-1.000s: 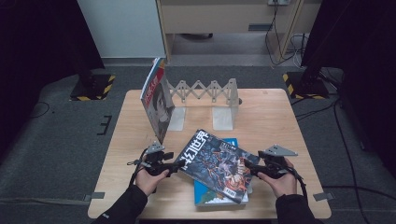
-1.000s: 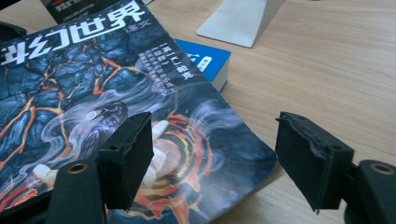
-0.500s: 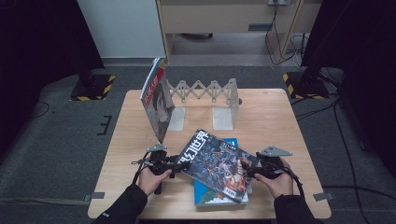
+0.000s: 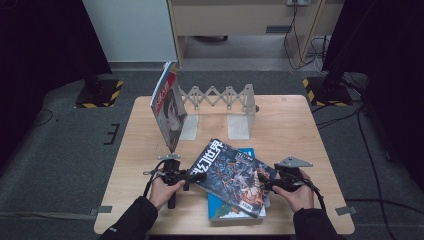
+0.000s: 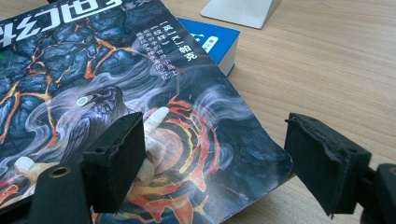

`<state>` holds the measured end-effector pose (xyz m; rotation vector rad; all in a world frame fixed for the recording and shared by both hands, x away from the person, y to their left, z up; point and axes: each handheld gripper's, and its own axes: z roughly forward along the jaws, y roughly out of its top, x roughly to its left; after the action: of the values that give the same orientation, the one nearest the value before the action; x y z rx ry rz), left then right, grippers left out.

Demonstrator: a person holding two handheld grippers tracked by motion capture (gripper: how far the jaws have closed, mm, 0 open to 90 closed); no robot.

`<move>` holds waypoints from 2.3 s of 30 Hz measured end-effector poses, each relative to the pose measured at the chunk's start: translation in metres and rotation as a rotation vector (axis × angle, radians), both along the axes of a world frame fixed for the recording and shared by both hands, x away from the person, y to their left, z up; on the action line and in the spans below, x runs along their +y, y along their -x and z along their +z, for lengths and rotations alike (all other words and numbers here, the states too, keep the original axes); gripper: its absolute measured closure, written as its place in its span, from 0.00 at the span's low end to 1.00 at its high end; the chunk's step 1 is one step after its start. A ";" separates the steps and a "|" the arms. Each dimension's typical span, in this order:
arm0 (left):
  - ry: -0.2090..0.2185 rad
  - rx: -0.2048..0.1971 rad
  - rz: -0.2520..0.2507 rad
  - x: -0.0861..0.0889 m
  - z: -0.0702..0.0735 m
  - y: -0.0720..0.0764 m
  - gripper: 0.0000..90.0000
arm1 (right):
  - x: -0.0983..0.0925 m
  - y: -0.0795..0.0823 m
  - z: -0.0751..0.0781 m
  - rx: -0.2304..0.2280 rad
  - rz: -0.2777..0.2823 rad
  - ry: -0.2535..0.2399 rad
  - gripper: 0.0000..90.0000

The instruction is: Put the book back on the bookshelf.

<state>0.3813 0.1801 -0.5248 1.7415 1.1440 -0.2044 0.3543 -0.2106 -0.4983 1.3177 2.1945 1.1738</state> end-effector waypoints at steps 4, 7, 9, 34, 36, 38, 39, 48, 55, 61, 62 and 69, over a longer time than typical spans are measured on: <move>-0.008 0.001 -0.007 0.002 0.005 0.001 0.43 | 0.000 0.000 -0.001 0.001 -0.003 -0.008 0.23; 0.019 0.004 -0.002 0.005 0.013 0.004 0.51 | -0.001 0.000 -0.001 -0.005 -0.003 -0.008 0.23; 0.016 -0.013 -0.005 0.004 0.018 0.008 0.52 | 0.000 0.000 -0.002 -0.008 -0.005 -0.015 0.23; 0.090 0.067 -0.027 -0.008 0.028 0.002 0.68 | -0.002 -0.002 -0.003 -0.008 -0.005 -0.030 0.23; 0.100 0.072 -0.018 -0.008 0.031 0.002 0.71 | -0.004 -0.002 -0.002 -0.011 -0.007 -0.022 0.26; 0.112 0.080 -0.013 -0.008 0.034 0.002 0.73 | -0.007 -0.002 -0.001 -0.012 -0.019 -0.026 0.27; 0.119 0.086 -0.011 -0.008 0.037 0.001 0.76 | -0.011 -0.002 -0.001 -0.015 -0.026 -0.028 0.26; 0.154 0.098 -0.001 -0.010 0.058 -0.003 0.83 | -0.034 -0.005 -0.001 -0.021 -0.104 -0.018 0.24; 0.175 0.105 0.001 -0.012 0.066 -0.005 0.87 | -0.057 -0.009 -0.006 0.004 -0.165 0.035 0.23; 0.222 0.112 0.025 -0.009 0.076 -0.007 0.90 | -0.070 -0.012 -0.014 0.052 -0.203 0.099 0.22; 0.235 0.111 0.027 -0.008 0.078 -0.007 0.91 | -0.072 -0.013 -0.016 0.054 -0.202 0.117 0.22; 0.263 0.080 0.041 -0.006 0.093 -0.009 0.91 | -0.075 -0.014 -0.024 0.101 -0.194 0.151 0.22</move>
<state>0.3906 0.1743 -0.4322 1.4875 1.1544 -0.3853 0.3683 -0.2856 -0.5223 1.5140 2.1196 0.8700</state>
